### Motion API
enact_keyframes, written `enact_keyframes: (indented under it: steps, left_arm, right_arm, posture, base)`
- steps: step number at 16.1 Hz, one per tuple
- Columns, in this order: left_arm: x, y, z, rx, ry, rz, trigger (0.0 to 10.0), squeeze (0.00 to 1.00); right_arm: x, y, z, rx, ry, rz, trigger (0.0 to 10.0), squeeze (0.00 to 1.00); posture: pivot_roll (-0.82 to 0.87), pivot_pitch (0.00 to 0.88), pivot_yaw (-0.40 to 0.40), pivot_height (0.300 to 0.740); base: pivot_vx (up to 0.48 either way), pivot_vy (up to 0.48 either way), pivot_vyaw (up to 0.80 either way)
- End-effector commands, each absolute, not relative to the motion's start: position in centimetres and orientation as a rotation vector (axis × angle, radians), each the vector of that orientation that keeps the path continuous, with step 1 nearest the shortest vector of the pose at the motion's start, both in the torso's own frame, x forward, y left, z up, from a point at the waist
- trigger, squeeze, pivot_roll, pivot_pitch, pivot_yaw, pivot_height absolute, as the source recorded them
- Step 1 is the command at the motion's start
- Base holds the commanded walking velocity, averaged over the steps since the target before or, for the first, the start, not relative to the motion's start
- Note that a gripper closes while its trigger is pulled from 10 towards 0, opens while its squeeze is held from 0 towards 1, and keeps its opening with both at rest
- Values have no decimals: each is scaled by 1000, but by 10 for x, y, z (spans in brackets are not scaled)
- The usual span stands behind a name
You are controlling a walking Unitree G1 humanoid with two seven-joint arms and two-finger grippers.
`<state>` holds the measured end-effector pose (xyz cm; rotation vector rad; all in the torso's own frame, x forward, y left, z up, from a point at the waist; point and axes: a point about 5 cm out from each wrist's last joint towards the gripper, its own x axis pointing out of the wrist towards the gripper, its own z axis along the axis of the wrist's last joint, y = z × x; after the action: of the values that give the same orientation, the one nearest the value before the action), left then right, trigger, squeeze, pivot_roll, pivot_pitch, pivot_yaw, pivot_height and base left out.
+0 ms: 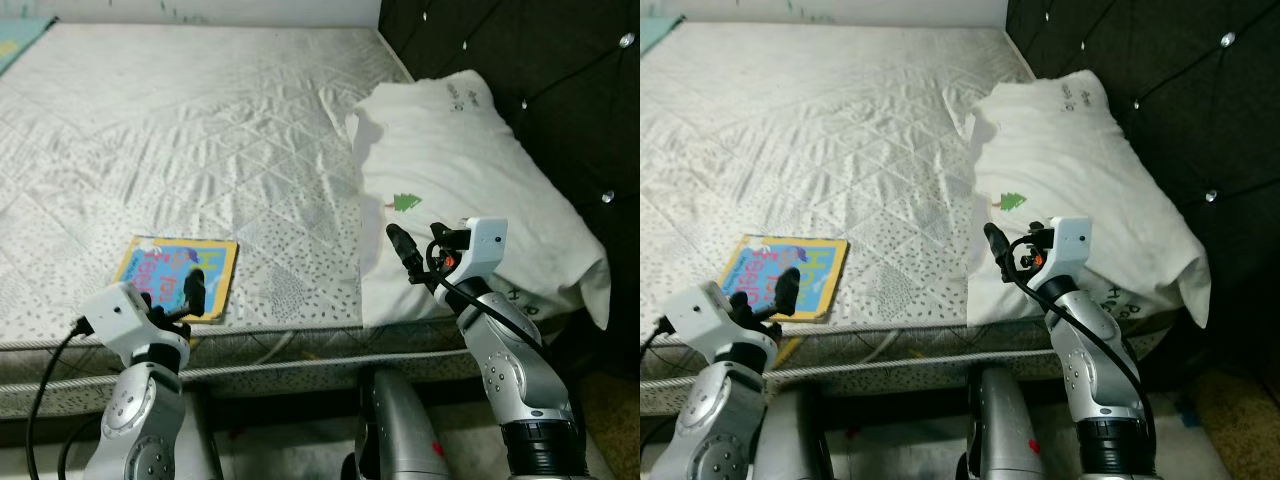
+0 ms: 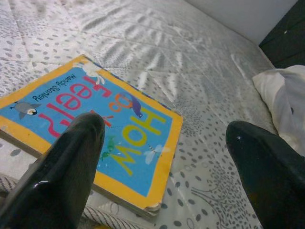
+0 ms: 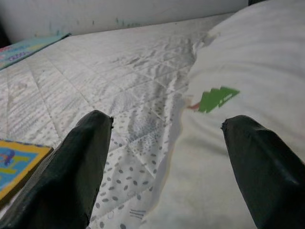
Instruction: Clean up the room
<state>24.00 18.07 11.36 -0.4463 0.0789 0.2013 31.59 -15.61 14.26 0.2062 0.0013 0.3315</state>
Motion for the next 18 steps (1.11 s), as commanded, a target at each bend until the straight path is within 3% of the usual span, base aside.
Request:
enact_keyframes:
  steps: [1, 14, 18]
  left_arm:
    - [242, 181, 116, -439, 68, 205, 10000, 0]
    - [251, 180, 119, -428, 46, 195, 10000, 0]
    - [253, 180, 118, -443, 43, 193, 10000, 0]
  right_arm:
    - [317, -160, 145, 211, -12, 318, 10000, 0]
    - [323, -164, 150, 206, -40, 287, 10000, 0]
    - [325, -166, 152, 204, -55, 257, 10000, 0]
  posture:
    - [-58, 60, -42, 568]
    - [-56, 21, -34, 723]
    - [-57, 20, -32, 740]
  base:
    - [0, 0, 0]
    - [0, 0, 0]
    - [0, 0, 0]
